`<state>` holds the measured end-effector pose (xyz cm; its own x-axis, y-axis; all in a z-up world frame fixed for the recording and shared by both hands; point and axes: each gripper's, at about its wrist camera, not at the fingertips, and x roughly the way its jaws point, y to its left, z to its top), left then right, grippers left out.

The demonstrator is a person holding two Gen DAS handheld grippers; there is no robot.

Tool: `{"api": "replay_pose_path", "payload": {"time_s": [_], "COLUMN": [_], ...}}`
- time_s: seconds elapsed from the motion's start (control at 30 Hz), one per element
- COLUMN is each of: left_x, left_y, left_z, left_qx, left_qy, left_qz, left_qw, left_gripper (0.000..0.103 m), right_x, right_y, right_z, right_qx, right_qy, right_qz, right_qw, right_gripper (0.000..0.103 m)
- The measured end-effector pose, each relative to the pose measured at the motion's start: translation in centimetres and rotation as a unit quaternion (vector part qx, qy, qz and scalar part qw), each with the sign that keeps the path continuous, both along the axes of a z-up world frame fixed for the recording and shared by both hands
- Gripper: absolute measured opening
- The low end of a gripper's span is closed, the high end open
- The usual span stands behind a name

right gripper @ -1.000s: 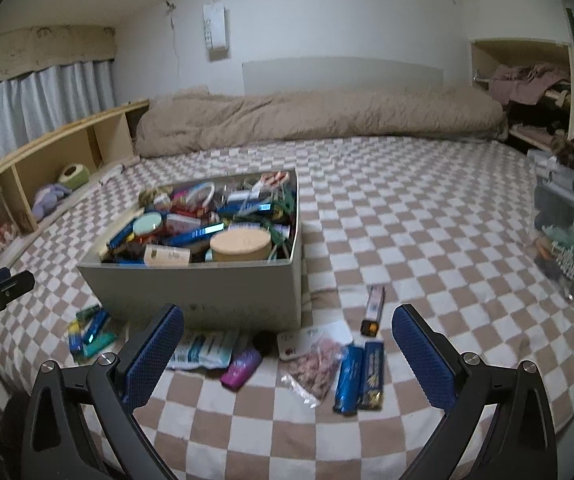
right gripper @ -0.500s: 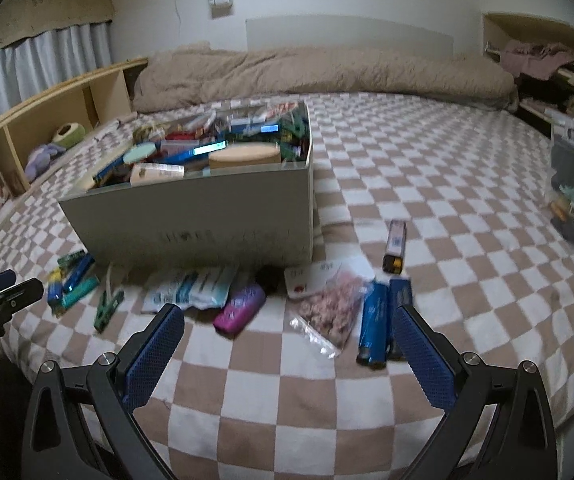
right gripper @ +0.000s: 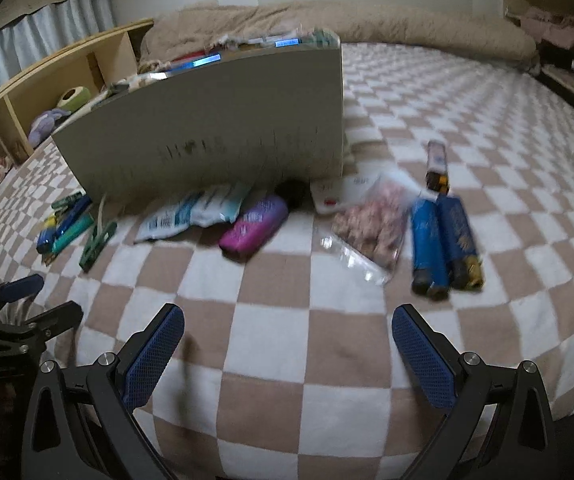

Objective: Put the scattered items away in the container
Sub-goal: 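Lower the left tool toward another green clothespin while the right tool approaches the pink candy bag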

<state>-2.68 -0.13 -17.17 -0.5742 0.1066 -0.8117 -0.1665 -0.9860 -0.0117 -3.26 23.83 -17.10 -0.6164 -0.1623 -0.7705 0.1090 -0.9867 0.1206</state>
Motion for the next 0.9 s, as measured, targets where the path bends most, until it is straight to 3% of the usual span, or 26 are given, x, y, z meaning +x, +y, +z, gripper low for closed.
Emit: {"api": "replay_pose_path", "payload": {"time_s": [0.2,0.4,0.9], "left_x": [-0.1,-0.6,-2.2], "left_y": [0.5,0.8,2.0], "left_z": [-0.5,-0.6,0.3], "left_qx": [-0.014,-0.017,0.059], "left_qy": [0.006,-0.001,-0.005], "left_qz": [-0.008,-0.011,-0.052], "left_qw": [0.9998,0.9998,0.9969], "left_gripper": [0.103,0.103,0.102], "right_x": [0.4,0.2,-1.1], "right_y": [-1.1,-0.9,0.1], "right_z": [-0.5,-0.9,-1.2], "right_qx": [0.041,0.03,-0.007], "right_qy": [0.017,0.018,0.037], "right_qz": [0.0,-0.002,0.014], "right_qw": [0.999,0.999,0.999], "right_gripper": [0.103,0.103,0.103]}}
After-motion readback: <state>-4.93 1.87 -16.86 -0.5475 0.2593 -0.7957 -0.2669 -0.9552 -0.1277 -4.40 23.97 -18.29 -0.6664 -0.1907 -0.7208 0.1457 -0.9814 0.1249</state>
